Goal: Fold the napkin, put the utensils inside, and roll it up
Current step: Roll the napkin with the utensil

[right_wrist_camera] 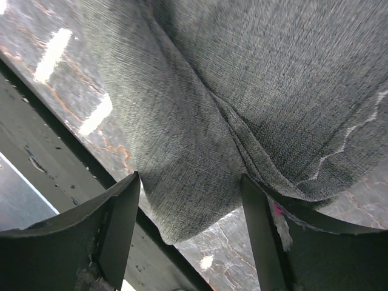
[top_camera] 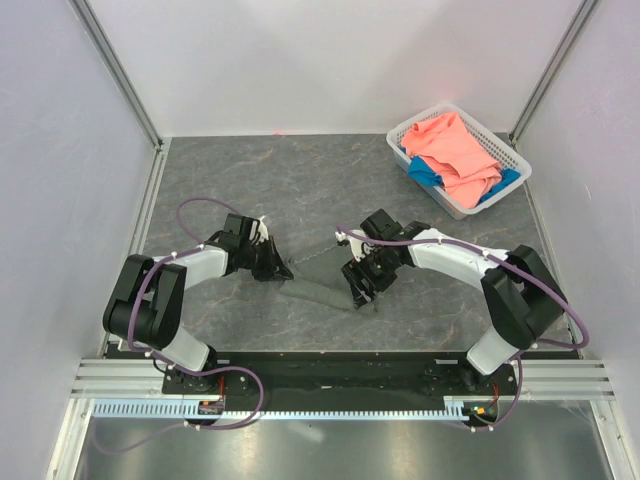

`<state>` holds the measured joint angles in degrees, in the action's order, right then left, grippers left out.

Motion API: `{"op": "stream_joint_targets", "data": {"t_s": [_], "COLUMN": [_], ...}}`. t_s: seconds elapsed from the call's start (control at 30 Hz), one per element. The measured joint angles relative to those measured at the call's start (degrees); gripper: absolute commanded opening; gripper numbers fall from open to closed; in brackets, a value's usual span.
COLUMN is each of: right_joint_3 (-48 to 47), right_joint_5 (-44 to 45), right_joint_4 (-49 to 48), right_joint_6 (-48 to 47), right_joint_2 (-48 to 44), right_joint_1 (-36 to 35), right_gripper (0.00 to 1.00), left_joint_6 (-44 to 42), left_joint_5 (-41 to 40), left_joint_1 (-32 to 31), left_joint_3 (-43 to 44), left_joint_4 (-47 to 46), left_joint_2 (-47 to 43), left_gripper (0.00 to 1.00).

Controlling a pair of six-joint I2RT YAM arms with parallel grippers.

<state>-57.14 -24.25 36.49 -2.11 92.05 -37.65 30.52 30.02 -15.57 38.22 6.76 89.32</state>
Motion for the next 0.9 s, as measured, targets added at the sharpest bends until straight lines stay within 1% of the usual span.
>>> {"op": "stream_joint_targets", "data": {"t_s": [0.27,0.47,0.5,0.57,0.63,0.77,0.9], "right_joint_3": [0.0,0.0,0.0,0.0,0.0,0.0,0.0], "right_joint_5": [0.7,1.6,1.7,1.9,1.9,1.7,1.1], "right_joint_4": [1.1,2.4,2.6,3.0,3.3,3.4,3.3], "right_joint_6": [0.9,1.6,1.9,2.5,2.8,3.4,3.7], "right_joint_2": [1.0,1.0,1.0,1.0,1.1,2.2,4.6], "right_joint_1": [0.0,0.0,0.0,0.0,0.1,1.0,2.6], "right_gripper": [0.68,0.59,0.56,0.53,0.52,0.46,0.44], "left_joint_6": [-0.1,-0.1,-0.1,-0.2,-0.2,-0.2,-0.2], "left_joint_5": [0.0,0.0,0.0,0.0,0.0,0.0,0.0], "left_joint_1": [0.0,0.0,0.0,0.0,0.0,0.0,0.0], "left_joint_3": [0.3,0.3,0.3,0.4,0.4,0.5,0.6], "left_joint_4": [0.5,0.5,0.5,0.5,0.5,0.5,0.5], "left_joint_2": [0.2,0.2,0.3,0.3,0.4,0.6,0.8], "left_gripper": [0.02,0.02,0.02,0.02,0.02,0.02,0.02]}}
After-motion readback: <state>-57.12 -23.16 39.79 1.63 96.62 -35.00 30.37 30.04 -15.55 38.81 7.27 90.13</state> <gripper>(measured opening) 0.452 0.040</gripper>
